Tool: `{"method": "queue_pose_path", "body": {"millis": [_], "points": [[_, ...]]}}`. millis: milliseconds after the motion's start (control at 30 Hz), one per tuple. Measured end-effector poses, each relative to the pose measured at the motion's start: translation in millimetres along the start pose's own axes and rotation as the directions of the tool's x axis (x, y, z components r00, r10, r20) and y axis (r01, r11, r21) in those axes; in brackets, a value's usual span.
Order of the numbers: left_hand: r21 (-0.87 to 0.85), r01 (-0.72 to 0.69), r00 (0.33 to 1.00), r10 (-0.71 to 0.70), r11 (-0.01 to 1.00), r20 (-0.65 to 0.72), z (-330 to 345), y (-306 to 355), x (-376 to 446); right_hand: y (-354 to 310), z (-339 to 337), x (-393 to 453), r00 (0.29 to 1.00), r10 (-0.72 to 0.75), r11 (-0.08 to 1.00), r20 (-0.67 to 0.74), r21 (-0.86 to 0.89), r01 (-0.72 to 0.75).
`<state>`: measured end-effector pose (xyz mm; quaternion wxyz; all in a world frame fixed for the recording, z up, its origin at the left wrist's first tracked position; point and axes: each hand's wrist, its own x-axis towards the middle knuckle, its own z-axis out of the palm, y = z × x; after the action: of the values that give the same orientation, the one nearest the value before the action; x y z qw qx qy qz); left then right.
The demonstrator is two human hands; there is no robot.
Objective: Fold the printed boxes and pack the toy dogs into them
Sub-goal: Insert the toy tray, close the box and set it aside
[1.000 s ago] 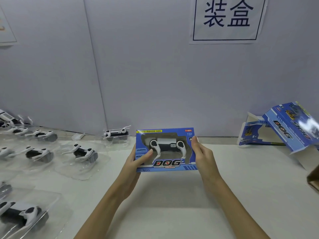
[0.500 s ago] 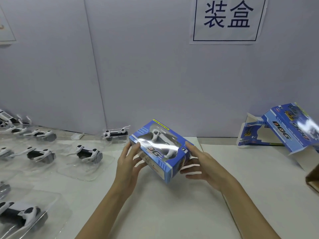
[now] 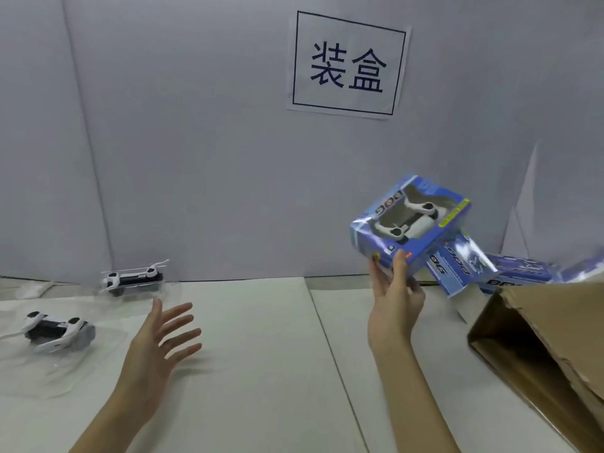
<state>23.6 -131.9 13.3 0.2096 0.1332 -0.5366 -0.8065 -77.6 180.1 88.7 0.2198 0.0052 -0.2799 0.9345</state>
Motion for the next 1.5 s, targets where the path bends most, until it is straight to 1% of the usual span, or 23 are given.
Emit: {"method": "queue_pose_path", "body": {"millis": [33, 100, 200, 267, 333, 400, 467, 500, 600, 700, 800, 933, 1000, 1067, 1133, 1167, 1233, 1300, 1367, 1400, 1433, 1467, 1500], "points": [[0.003, 0.007, 1.0, -0.007, 1.0, 0.003, -0.4, -0.5, 0.9, -3.3, -5.9, 7.1, 0.996, -0.066, 0.998, -0.056, 0.016, 0.067], [0.022, 0.018, 1.0, -0.018, 1.0, 0.016, -1.2, -3.3, 2.9, -5.6, -15.5, 18.1, 0.991, -0.086, 0.992, -0.103, -0.096, 0.076], [0.053, 0.023, 0.999, -0.025, 0.998, 0.041, -0.6, -8.0, 4.6, 6.9, -29.7, 25.2, 0.985, 0.051, 0.938, -0.166, -0.332, -0.104], [0.081, 0.028, 0.998, -0.032, 0.996, 0.053, 0.8, -9.9, 4.9, 17.9, -35.5, 22.6, 0.971, 0.168, 0.861, -0.173, -0.454, -0.23], [0.128, 0.025, 0.998, -0.032, 0.991, 0.055, 3.1, -11.6, 5.5, 31.9, -43.3, 21.0, 0.969, 0.204, 0.754, -0.138, -0.61, -0.246], [0.201, 0.0, 0.999, -0.008, 0.98, 0.04, 8.0, -14.4, 5.4, 48.0, -47.6, 21.1, 0.986, 0.149, 0.58, -0.081, -0.8, -0.153], [0.311, -0.066, 0.998, 0.059, 0.948, 0.033, 13.0, -21.1, 4.2, 63.2, -47.0, 26.0, 0.997, 0.076, 0.28, 0.021, -0.96, -0.001], [0.394, -0.113, 0.994, 0.099, 0.912, 0.055, 14.5, -26.1, 3.5, 69.6, -45.7, 32.9, 0.995, 0.063, 0.127, 0.078, -0.99, 0.07], [0.617, -0.213, 0.977, 0.15, 0.757, 0.154, 14.7, -37.9, -0.1, 80.3, -39.2, 64.6, 0.977, 0.087, -0.222, 0.192, -0.953, 0.207], [0.649, -0.234, 0.972, 0.162, 0.724, 0.169, 14.7, -38.5, 0.8, 83.2, -35.4, 105.3, 0.964, 0.154, -0.44, 0.217, -0.858, 0.264], [0.644, -0.238, 0.971, 0.169, 0.727, 0.169, 17.9, -36.1, 1.0, 86.3, -38.3, 137.3, 0.959, 0.225, -0.556, 0.174, -0.785, 0.273], [0.63, -0.229, 0.973, 0.156, 0.742, 0.17, 17.0, -37.1, -1.3, 95.5, -50.0, 148.1, 0.963, 0.208, -0.61, 0.173, -0.746, 0.266], [0.619, -0.234, 0.972, 0.165, 0.749, 0.168, 15.1, -38.1, 0.2, 97.3, -50.5, 140.8, 0.961, 0.173, -0.604, 0.218, -0.747, 0.278], [0.611, -0.237, 0.971, 0.172, 0.755, 0.164, 13.9, -38.3, -0.2, 97.0, -47.4, 125.3, 0.939, 0.131, -0.596, 0.318, -0.731, 0.331], [0.612, -0.238, 0.971, 0.175, 0.754, 0.162, 14.3, -36.4, -0.9, 95.9, -41.0, 101.5, 0.887, 0.091, -0.572, 0.453, -0.705, 0.419], [0.616, -0.238, 0.971, 0.175, 0.751, 0.161, 15.0, -35.3, -1.4, 94.5, -37.0, 87.1, 0.843, 0.055, -0.522, 0.535, -0.704, 0.481], [0.625, -0.232, 0.973, 0.178, 0.745, 0.149, 15.5, -35.3, -3.1, 88.0, -27.9, 57.2, 0.743, -0.05, -0.321, 0.667, -0.715, 0.621], [0.627, -0.244, 0.969, 0.203, 0.74, 0.138, 16.5, -36.4, -5.1, 72.0, -14.2, 33.4, 0.692, -0.199, -0.027, 0.694, -0.71, 0.704], [0.623, -0.278, 0.96, 0.24, 0.731, 0.147, 17.6, -37.0, -7.6, 46.0, 5.4, 14.8, 0.732, -0.303, 0.367, 0.61, -0.634, 0.681], [0.631, -0.308, 0.95, 0.263, 0.712, 0.167, 16.6, -38.3, -7.0, 33.3, 14.2, 7.3, 0.758, -0.317, 0.531, 0.57, -0.556, 0.64], [0.63, -0.336, 0.941, 0.28, 0.7, 0.191, 14.7, -40.2, -6.4, 23.6, 19.6, 0.4, 0.786, -0.312, 0.667, 0.534, -0.466, 0.581], [0.622, -0.354, 0.935, 0.278, 0.699, 0.22, 14.3, -40.0, -6.6, 18.1, 21.6, -6.6, 0.827, -0.271, 0.766, 0.492, -0.41, 0.495], [0.605, -0.369, 0.929, 0.263, 0.706, 0.259, 15.2, -39.7, -7.1, 18.3, 20.0, -15.2, 0.868, -0.201, 0.83, 0.454, -0.392, 0.397]]}}
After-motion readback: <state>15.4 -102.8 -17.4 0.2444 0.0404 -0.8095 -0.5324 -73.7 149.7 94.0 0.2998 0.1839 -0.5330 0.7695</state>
